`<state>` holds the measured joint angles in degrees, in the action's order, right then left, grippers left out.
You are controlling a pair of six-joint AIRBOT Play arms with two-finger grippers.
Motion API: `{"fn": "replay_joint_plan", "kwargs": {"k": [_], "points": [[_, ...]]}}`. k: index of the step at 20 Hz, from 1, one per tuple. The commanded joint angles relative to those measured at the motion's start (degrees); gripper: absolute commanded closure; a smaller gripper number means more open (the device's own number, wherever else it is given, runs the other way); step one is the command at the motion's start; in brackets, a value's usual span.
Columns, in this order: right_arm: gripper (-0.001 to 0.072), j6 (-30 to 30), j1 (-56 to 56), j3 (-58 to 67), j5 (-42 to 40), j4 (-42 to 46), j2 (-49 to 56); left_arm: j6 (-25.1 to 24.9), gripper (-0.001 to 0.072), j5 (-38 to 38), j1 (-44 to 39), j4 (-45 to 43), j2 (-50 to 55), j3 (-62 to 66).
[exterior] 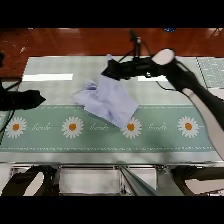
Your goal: Fold the shirts.
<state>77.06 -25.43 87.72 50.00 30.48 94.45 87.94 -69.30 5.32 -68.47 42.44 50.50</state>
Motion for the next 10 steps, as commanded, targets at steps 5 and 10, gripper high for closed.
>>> {"fn": "replay_joint_plan", "kwargs": {"k": [5, 10], "points": [[0.0693, 5.9, -6.6, 19.3, -1.8, -2.9, 22.5, 0.4, 0.0692, 4.0, -3.4, 1.8, 0.0, -6.1], [0.0299, 1.4, -7.2, 19.6, 3.0, -9.8, 24.5, 0.4, 0.0692, 7.5, -6.6, 2.5, 5.1, -6.1]]}}
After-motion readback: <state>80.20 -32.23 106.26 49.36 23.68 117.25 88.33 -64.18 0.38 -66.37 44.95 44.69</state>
